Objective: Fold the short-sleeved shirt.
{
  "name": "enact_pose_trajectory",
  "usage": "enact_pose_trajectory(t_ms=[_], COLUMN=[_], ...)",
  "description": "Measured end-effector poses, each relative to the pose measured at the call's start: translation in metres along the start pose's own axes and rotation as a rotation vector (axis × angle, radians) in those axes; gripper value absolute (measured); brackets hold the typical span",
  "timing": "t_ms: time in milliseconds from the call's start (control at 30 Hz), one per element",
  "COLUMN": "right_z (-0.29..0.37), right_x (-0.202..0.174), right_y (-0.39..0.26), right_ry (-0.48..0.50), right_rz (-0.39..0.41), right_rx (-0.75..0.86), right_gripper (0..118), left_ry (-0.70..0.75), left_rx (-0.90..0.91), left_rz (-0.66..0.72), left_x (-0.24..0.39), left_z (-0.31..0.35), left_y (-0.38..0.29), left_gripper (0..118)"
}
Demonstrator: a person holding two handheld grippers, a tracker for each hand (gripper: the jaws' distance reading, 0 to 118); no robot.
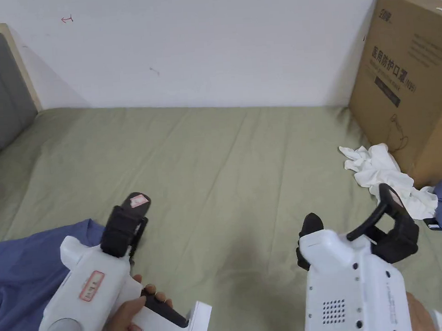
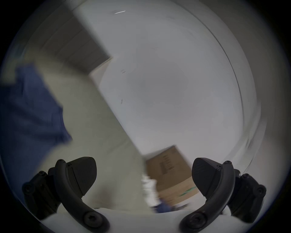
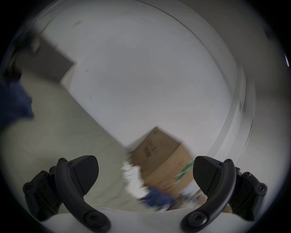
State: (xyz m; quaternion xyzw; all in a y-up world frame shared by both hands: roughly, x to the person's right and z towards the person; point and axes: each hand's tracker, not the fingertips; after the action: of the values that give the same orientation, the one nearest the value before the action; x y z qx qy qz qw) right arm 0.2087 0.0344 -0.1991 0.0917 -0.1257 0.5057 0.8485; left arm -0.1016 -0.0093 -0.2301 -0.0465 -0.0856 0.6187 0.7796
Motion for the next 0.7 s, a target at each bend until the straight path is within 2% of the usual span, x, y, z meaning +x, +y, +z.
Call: enact_pose_trajectory(t_ms=[33, 67, 133, 200, 267, 333, 400, 500, 567, 700], right_z=[0.002, 0.004, 0.004, 0.001, -0.005, -0.010, -0.011, -0.011, -0.011, -0.008], right_x=[-0.005, -0.007, -0.004, 0.005, 0.023, 0.033, 0.038, 0.037, 0.034, 0.032], right_y=[0.000, 0.000, 0.000, 0.002, -0.002, -0.009, -0.019, -0.027, -0.031, -0.035], right_ry=[-0.038, -0.059, -0.032, 0.029, 0.128, 0.199, 0.228, 0.274, 0.280, 0.320], right_rz=[0.079, 0.121, 0.074, -0.104, -0.375, -0.606, -0.759, -0.872, -0.897, -0.972], right_rx=[0.043, 0.068, 0.047, -0.029, -0.123, -0.185, -0.222, -0.255, -0.269, -0.290], right_gripper=[118, 118, 118, 118, 118, 118, 118, 118, 118, 118], left_ry=[0.000, 0.019, 0.071, 0.136, 0.185, 0.234, 0.270, 0.277, 0.291, 0.307], left_rx=[-0.001, -0.002, -0.001, 0.018, 0.043, 0.078, 0.106, 0.106, 0.094, 0.068], left_rz=[0.066, 0.091, 0.001, -0.210, -0.512, -0.853, -1.150, -1.416, -1.486, -1.483], left_x=[-0.005, -0.006, -0.008, -0.001, 0.010, 0.022, 0.026, 0.025, 0.023, 0.016], left_z=[0.001, 0.002, 0.004, 0.005, 0.006, 0.006, 0.004, 0.004, 0.004, 0.004], left_y=[0.001, -0.001, 0.001, 0.001, 0.000, -0.007, -0.016, -0.026, -0.033, -0.036], left_gripper=[118, 118, 118, 118, 118, 118, 118, 118, 118, 118])
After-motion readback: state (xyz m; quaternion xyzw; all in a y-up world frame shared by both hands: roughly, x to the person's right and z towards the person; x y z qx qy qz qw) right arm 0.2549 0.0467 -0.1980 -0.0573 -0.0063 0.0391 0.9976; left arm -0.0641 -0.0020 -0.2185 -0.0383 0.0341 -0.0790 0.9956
